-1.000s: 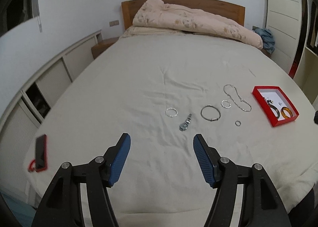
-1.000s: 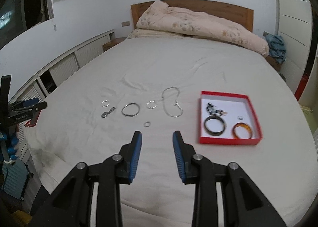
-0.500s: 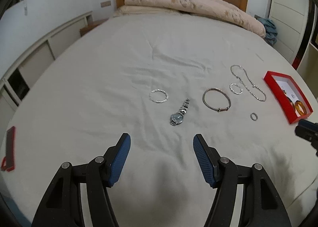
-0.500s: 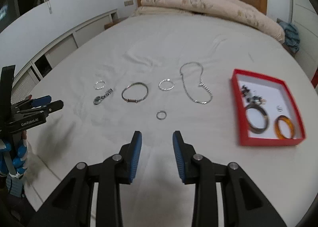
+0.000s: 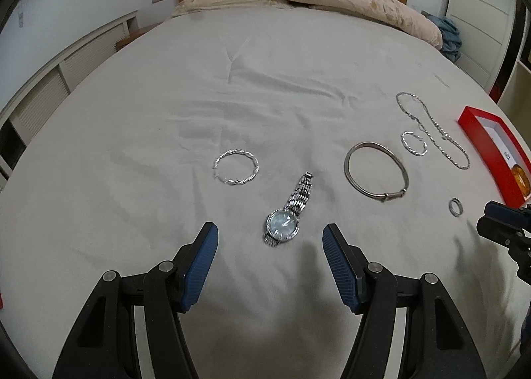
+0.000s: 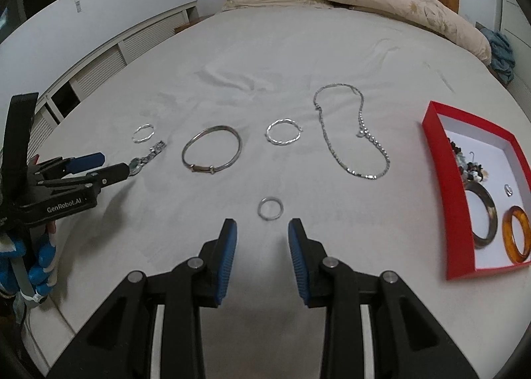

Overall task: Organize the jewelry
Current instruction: 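Grasp the silver watch with the left tool while the right tool grasps a plain silver ring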

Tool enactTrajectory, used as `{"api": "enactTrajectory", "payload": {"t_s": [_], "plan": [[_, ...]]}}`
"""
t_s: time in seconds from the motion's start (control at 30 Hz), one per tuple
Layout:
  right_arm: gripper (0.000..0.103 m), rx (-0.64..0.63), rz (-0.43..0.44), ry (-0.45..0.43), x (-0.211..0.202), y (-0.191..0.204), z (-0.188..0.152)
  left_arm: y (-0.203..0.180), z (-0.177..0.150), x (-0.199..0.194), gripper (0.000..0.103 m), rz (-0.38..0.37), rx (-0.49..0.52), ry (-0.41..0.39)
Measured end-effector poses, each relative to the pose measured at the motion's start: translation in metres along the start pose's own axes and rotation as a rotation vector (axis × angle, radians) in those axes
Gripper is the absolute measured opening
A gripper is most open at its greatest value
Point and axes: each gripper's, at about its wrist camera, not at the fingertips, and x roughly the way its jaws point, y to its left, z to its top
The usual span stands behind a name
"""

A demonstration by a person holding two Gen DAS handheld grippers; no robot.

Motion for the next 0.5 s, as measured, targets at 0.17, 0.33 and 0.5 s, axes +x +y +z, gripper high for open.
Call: {"api": "enactTrajectory", "payload": {"t_s": [0.17, 0.33, 0.5], "plan": [[0.031, 0.007, -0.002, 0.009, 0.015, -0.007, 0.004, 0.002, 0.001, 0.012, 0.062, 0.007, 0.000, 0.010], [0.031, -0.006, -0.009, 0.020, 0.030, -0.008, 0.005, 0.000, -0.001, 0.017, 0.058, 0.020, 0.004, 0.013], [0.031, -0.028, -0.019, 0.017, 0.038, -0.004, 0.006, -0.001, 0.001, 0.022, 0.055, 0.024, 0.003, 0.014]]}}
